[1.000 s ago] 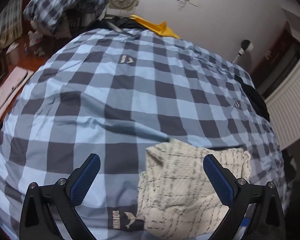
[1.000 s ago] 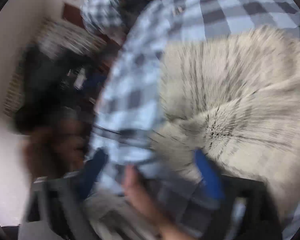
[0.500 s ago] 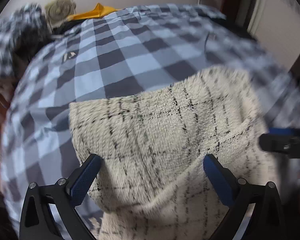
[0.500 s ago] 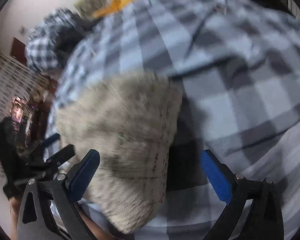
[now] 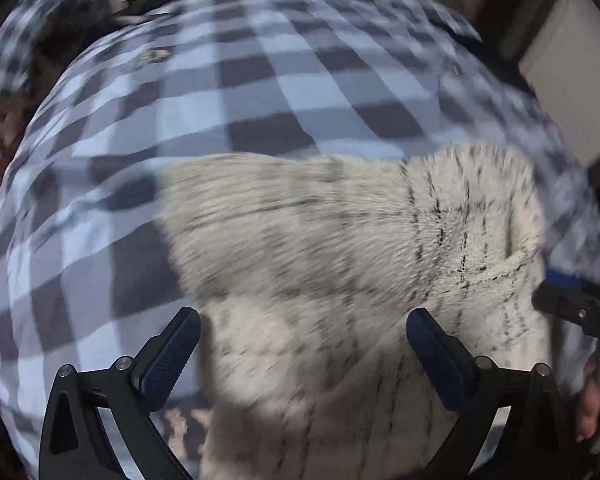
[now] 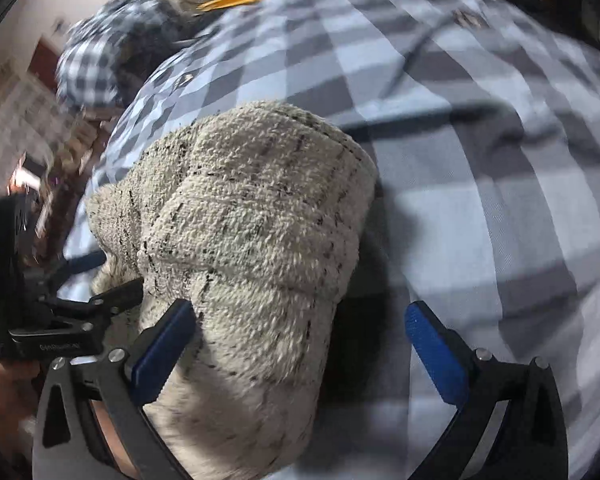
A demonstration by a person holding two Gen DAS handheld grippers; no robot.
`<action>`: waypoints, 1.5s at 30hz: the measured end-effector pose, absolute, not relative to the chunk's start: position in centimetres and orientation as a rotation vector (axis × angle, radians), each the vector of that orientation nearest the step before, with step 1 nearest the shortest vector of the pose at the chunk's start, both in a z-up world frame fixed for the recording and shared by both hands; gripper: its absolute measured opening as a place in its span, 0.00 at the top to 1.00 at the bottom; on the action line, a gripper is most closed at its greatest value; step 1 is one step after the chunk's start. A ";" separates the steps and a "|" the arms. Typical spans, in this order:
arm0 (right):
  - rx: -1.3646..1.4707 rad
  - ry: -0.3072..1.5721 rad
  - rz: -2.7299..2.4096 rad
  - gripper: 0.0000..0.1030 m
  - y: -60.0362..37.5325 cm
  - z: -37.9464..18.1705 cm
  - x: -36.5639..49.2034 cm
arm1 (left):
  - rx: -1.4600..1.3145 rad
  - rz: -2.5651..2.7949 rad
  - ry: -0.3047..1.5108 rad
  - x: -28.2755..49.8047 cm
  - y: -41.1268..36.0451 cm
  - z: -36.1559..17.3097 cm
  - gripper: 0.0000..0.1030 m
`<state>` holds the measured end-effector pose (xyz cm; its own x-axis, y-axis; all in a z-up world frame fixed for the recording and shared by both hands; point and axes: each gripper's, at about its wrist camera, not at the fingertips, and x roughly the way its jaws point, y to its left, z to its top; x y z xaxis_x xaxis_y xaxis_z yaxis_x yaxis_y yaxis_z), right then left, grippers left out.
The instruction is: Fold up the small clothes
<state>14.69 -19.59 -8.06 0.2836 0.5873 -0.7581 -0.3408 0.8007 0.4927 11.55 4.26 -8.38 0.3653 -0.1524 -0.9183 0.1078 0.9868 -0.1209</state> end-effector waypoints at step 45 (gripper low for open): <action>0.440 1.132 0.988 0.39 -18.5 -7.7 13.9 | -0.436 -0.324 1.316 10.3 9.0 -9.2 0.70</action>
